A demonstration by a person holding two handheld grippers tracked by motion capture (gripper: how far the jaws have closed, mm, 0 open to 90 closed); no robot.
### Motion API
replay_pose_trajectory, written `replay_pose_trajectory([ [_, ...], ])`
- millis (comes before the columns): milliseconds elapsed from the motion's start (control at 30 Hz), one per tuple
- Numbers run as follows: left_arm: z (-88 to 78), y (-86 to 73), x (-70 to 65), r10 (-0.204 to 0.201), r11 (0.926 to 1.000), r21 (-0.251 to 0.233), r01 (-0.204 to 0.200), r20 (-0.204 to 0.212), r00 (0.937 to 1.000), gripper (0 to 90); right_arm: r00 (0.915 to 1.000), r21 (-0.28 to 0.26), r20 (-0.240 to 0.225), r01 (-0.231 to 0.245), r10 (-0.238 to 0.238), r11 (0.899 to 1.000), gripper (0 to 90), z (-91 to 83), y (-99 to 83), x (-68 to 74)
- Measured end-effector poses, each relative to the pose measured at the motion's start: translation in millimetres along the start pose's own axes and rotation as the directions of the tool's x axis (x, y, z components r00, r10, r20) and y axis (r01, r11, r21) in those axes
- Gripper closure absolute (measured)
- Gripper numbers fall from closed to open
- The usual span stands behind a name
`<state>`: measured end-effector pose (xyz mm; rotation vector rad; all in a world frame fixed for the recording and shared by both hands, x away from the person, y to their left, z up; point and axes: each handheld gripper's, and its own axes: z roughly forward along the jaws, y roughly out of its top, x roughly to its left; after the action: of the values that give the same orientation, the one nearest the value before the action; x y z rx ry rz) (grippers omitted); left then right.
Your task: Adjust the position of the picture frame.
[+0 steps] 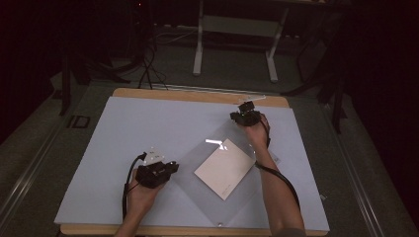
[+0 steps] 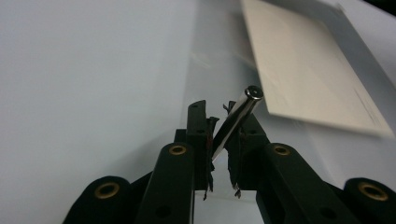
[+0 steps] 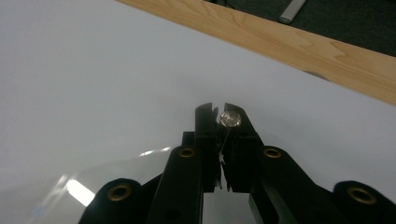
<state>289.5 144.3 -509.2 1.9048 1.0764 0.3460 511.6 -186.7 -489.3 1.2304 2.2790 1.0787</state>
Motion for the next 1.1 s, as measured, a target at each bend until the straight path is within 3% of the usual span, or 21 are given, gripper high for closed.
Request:
replay_pose_trajectory([
  [100, -2.3, 3.6, 11.8, -0.035, 0.9991, -0.024, 0.035, -0.010, 0.9993, 78.5, 1.0000, 0.000, -0.008, -0.003, 0.003, 1.000, 85.5, -6.9, -1.5, -1.6],
  [167, -4.3, 9.4, 24.1, -0.051, 0.9983, -0.029, 0.050, -0.044, 0.9977, 78.6, 0.9997, 0.004, -0.021, -0.008, 0.008, 1.000, 85.4, -14.2, -2.7, -2.4],
  [300, -4.5, 23.0, 52.8, -0.109, 0.9935, -0.043, 0.106, -0.076, 0.9912, 77.7, 0.9991, 0.017, -0.040, 0.016, -0.016, 1.000, 85.0, -27.8, -6.0, 1.4],
  [333, -1.6, 31.0, 65.7, -0.130, 0.9911, -0.042, 0.126, -0.092, 0.9873, 77.7, 0.9990, 0.009, -0.044, 0.011, -0.010, 1.000, 84.6, -33.7, -8.3, 3.7],
  [367, -1.6, 31.0, 65.7, -0.130, 0.9911, -0.042, 0.126, -0.092, 0.9873, 77.7, 0.9990, 0.009, -0.044, 0.011, -0.010, 1.000, 84.6, -33.7, -8.3, 3.7],
  [533, 12.2, 52.5, 92.8, -0.168, 0.9857, -0.024, 0.167, -0.100, 0.9807, 77.8, 0.9988, 0.042, -0.048, -0.006, 0.008, 0.999, 84.6, -45.3, -21.7, 6.5],
  [600, 24.5, 65.9, 104.8, -0.187, 0.9820, 0.010, 0.189, -0.090, 0.9783, 77.8, 0.9988, 0.056, -0.045, -0.017, 0.020, 0.998, 84.7, -49.2, -27.3, 6.6],
  [700, 32.6, 74.1, 110.8, -0.185, 0.9814, 0.039, 0.188, -0.080, 0.9796, 77.9, 0.9982, 0.060, -0.050, -0.030, 0.033, 0.998, 84.6, -53.9, -33.0, 6.2],
  [767, 40.7, 79.7, 114.2, -0.194, 0.9782, 0.056, 0.200, -0.088, 0.9769, 77.9, 0.9979, 0.068, -0.049, -0.038, 0.042, 0.997, 84.5, -57.6, -38.7, 6.4],
  [800, 50.0, 80.4, 116.2, -0.216, 0.9720, 0.071, 0.224, -0.102, 0.9710, 77.8, 0.9976, 0.071, -0.047, -0.049, 0.052, 0.996, 84.4, -59.4, -44.2, 7.2],
  [900, 60.1, 76.0, 118.9, -0.230, 0.9660, 0.095, 0.240, -0.108, 0.9672, 77.8, 0.9975, 0.079, -0.044, -0.051, 0.055, 0.996, 84.1, -57.9, -50.6, 7.0],
  [933, 72.0, 67.7, 119.4, -0.235, 0.9589, 0.132, 0.251, -0.127, 0.9636, 77.8, 0.9986, 0.087, -0.029, -0.040, 0.043, 0.995, 84.3, -52.9, -58.7, 8.0],
  [967, 72.0, 67.7, 119.4, -0.235, 0.9589, 0.132, 0.251, -0.127, 0.9636, 77.8, 0.9995, 0.100, -0.018, -0.025, 0.026, 0.995, 84.4, -49.1, -63.3, 9.3],
  [1000, 76.0, 59.2, 120.3, -0.272, 0.9543, 0.095, 0.284, -0.121, 0.9547, 77.5, 0.9997, 0.109, -0.010, -0.020, 0.022, 0.994, 84.6, -44.6, -68.5, 9.4],
  [1033, 76.0, 59.2, 120.3, -0.272, 0.9543, 0.095, 0.284, -0.121, 0.9547, 76.9, 0.9997, 0.109, -0.010, -0.020, 0.022, 0.994, 84.6, -44.6, -68.5, 9.4],
  [1067, 75.5, 60.3, 117.0, -0.251, 0.9582, 0.104, 0.267, -0.144, 0.9572, 77.3, 0.9967, 0.067, -0.041, -0.068, 0.071, 0.995, 83.8, -44.9, -73.4, 5.3],
  [1100, 75.5, 60.3, 117.0, -0.251, 0.9582, 0.104, 0.267, -0.144, 0.9572, 77.8, 0.9967, 0.067, -0.041, -0.068, 0.071, 0.995, 83.8, -44.9, -73.4, 5.3],
])
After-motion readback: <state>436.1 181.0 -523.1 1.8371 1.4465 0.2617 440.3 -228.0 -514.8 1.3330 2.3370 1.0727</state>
